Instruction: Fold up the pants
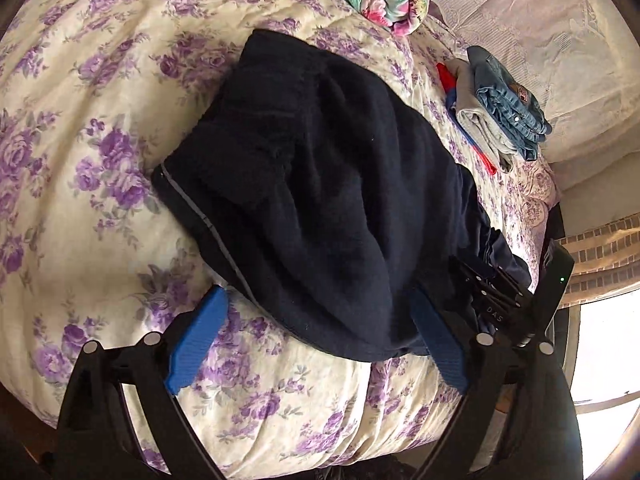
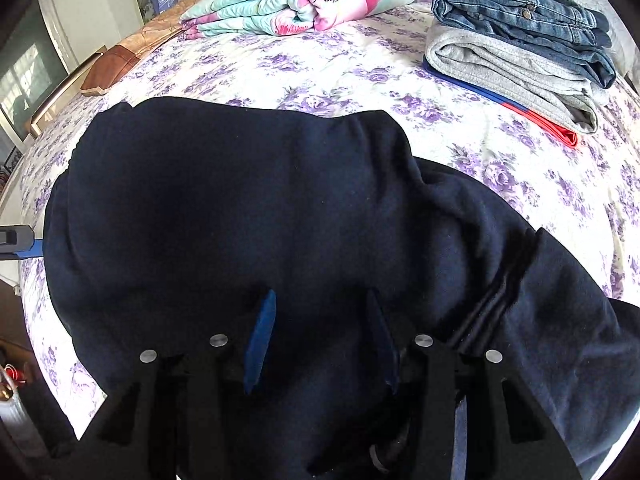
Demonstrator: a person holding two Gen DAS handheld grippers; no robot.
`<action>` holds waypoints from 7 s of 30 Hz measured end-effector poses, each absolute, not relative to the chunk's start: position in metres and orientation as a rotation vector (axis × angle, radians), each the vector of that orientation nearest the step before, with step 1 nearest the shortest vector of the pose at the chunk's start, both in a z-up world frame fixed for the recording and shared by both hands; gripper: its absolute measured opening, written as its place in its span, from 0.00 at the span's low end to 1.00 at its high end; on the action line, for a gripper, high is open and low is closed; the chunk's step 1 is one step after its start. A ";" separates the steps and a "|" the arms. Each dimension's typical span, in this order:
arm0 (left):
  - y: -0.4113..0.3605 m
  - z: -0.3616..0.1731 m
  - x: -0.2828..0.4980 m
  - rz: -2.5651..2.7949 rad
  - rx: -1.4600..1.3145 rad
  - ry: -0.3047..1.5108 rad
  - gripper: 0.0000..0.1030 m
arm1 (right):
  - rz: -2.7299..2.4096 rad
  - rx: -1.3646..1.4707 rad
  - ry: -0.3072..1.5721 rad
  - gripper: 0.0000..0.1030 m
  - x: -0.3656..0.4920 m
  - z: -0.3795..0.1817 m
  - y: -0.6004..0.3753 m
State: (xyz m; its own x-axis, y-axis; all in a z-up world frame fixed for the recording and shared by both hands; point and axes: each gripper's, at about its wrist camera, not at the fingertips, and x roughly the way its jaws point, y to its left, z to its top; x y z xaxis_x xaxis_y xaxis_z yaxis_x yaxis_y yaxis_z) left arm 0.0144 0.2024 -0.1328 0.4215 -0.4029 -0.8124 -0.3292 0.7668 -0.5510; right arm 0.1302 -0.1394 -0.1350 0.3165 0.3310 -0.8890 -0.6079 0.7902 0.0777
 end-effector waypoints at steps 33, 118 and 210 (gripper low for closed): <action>-0.058 0.019 0.078 -0.366 0.039 0.774 0.18 | 0.362 0.118 0.888 0.46 0.058 -0.053 -0.349; -0.053 -0.127 0.072 -0.525 -0.132 1.152 0.12 | 0.535 -0.262 1.293 0.16 0.246 -0.128 -0.129; -0.018 -0.001 0.542 -0.198 -0.137 1.059 0.64 | 0.291 0.094 0.916 0.76 0.518 0.038 -0.272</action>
